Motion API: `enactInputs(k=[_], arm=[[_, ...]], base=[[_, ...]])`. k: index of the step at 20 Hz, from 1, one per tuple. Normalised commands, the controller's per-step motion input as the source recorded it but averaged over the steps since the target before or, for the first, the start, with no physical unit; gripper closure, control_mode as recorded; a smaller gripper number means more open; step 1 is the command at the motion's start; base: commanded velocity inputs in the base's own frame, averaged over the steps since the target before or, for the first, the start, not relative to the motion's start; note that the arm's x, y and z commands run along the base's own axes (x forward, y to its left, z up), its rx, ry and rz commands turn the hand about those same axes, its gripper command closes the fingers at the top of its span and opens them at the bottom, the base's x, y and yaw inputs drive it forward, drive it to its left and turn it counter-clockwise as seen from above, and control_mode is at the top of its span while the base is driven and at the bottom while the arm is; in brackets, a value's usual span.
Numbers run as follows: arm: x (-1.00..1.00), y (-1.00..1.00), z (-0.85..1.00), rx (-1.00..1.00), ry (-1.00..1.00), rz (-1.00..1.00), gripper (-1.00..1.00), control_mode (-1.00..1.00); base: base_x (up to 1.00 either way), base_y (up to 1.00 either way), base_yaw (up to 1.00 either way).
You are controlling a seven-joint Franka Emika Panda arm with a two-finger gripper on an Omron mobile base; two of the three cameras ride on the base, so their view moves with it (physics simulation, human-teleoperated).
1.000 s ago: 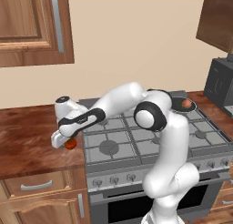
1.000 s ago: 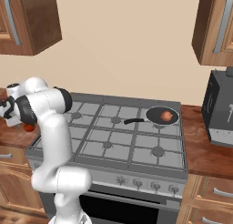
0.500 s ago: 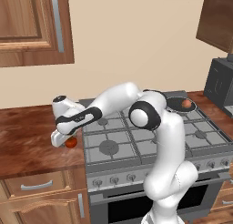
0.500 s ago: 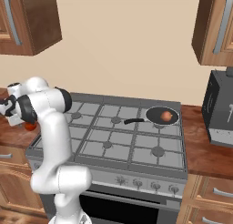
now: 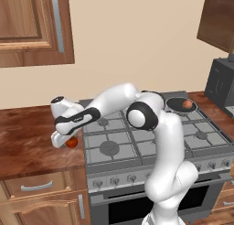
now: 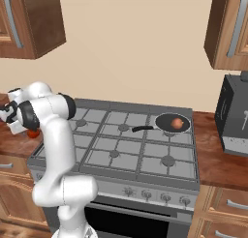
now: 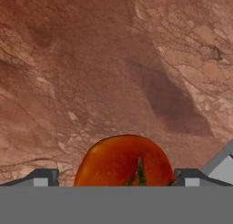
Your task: Place the pan on the rear right burner on the stove. Then place the tomato and the onion in the pan and turn on the rear right burner.
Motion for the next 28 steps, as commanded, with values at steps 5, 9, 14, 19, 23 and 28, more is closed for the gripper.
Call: enactInputs(k=[5,9,14,19,23,28], arm=[[-0.02,-0.01,-0.04,-0.03,0.03,0.0,1.0,-1.0],[-0.08,-0.17,0.0,-0.01,0.01,0.0,1.0,-1.0],[-0.22,-0.17,0.38,0.0,-0.02,0.0,1.0,-1.0],[-0.15,-0.26,0.69,0.0,-0.07,0.0,1.0,-1.0],[-0.02,-0.35,0.65,0.0,-0.06,0.0,1.0,-1.0],[-0.07,-0.53,0.42,0.01,-0.02,-0.01,1.0,-1.0]], base=[[0.0,0.0,0.0],[0.0,0.0,0.0],[0.0,0.0,0.0],[0.0,0.0,0.0],[0.0,0.0,0.0],[0.0,0.0,0.0]])
